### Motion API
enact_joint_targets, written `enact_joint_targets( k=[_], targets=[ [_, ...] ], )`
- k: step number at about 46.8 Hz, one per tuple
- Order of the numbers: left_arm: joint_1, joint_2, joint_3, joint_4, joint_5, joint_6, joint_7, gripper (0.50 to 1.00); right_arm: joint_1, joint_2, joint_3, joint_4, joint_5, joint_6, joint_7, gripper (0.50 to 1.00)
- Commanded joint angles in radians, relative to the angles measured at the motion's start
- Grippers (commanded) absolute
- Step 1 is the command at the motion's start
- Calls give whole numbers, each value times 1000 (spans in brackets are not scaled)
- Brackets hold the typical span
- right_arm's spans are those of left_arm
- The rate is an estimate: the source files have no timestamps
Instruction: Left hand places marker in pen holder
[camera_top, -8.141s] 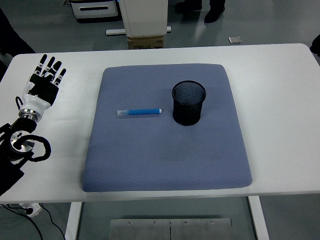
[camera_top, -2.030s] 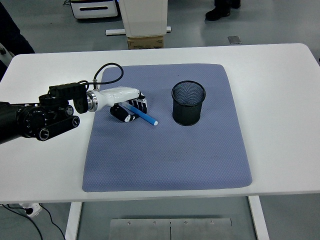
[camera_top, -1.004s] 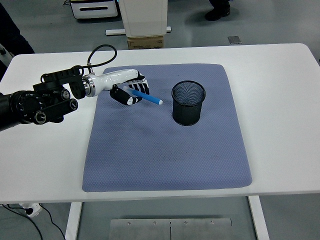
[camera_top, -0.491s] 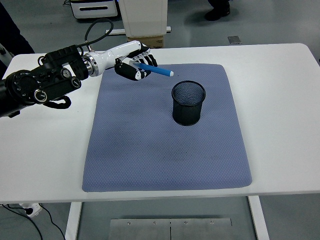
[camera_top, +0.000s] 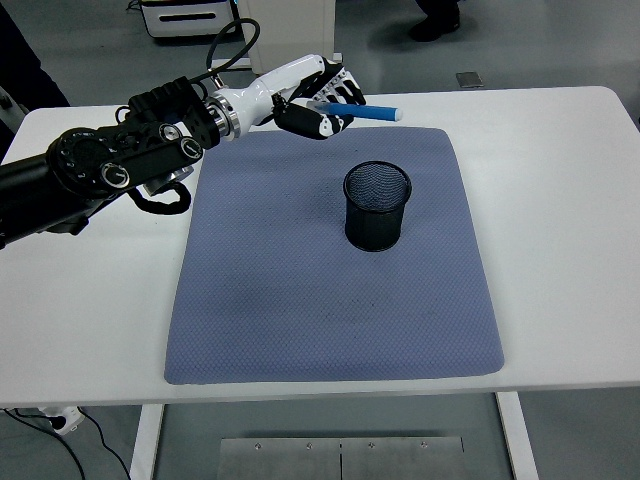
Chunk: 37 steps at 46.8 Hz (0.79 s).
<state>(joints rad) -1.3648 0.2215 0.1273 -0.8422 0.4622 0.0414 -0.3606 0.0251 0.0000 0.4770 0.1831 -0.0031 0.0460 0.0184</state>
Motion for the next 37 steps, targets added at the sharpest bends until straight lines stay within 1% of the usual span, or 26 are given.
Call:
enact_joint_targets(
  k=[1,6,20,29,35,37],
  targets=[
    [0,-13,-6,-6,-37,0,0,500,-1,0,0,-1,0,0,0,1000],
    [0,-16,-24,-26,-77,0,0,500,-1,0,0,-1,0,0,0,1000],
    [10,-27,-37,-104,-115,3,0,500,-1,0,0,-1,0,0,0,1000],
    [19,-27,-38,-117,-149,2,-1,500,-1,0,0,-1,0,-2,0,1000],
    [36,-33,-40,-117,-188,0,-41,500,-1,0,0,-1,0,0,0,1000],
    [44,-34,-41,-117,-200,0,-47,500,-1,0,0,1,0,0,0,1000]
  ],
)
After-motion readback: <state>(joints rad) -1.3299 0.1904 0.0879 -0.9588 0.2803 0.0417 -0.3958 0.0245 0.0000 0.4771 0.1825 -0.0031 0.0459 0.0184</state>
